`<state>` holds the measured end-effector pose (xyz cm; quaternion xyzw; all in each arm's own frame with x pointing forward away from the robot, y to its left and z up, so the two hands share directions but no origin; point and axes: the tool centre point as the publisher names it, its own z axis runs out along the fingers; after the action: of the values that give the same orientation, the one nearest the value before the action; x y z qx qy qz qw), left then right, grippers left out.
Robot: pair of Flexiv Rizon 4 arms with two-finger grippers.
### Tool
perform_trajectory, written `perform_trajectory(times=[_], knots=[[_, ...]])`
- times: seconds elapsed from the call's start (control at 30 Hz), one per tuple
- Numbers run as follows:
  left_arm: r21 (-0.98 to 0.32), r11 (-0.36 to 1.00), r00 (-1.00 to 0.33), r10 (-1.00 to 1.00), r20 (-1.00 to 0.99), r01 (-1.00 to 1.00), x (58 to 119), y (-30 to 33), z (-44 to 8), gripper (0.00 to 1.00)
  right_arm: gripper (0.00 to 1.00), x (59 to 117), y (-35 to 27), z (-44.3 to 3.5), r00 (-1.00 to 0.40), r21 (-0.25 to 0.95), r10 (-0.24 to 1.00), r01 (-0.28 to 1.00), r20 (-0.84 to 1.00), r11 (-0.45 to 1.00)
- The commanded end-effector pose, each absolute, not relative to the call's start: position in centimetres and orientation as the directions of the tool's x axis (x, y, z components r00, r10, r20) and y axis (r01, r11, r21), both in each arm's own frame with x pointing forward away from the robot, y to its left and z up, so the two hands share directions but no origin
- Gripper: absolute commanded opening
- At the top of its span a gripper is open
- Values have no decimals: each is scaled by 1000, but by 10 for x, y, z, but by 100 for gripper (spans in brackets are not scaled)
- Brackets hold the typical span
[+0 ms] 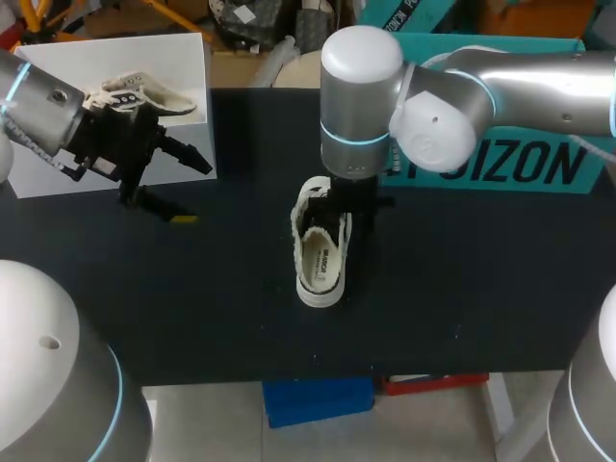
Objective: Take the shoe out of the shoebox, open the shoe tongue, remove and reinsert the insole, then place the shoe into the shoebox
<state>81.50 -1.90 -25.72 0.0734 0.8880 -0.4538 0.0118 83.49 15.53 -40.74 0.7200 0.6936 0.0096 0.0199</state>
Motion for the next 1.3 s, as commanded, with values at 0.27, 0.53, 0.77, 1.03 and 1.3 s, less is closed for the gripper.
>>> perform_trajectory(times=[0.27, 0.53, 0.77, 1.03, 1.3], knots=[[-803, 578, -989, 117, -91, 142, 814, -19, -258, 100, 4, 842, 163, -422, 63, 25, 996, 998, -57, -62], [-803, 578, -989, 117, -91, 142, 814, -19, -258, 100, 0, 836, 168, -419, 78, 24, 995, 997, -56, -77], [-803, 578, -989, 117, -91, 142, 814, -19, -258, 100, 0, 825, 165, -394, 107, 26, 993, 994, -53, -106], [-803, 578, -989, 117, -91, 142, 814, -19, -258, 100, 0, 806, 149, -336, 72, 59, 997, 996, -39, -69], [-803, 578, -989, 117, -91, 142, 814, -19, -258, 100, 0, 805, 139, -254, -475, 41, 878, 877, -64, 478]])
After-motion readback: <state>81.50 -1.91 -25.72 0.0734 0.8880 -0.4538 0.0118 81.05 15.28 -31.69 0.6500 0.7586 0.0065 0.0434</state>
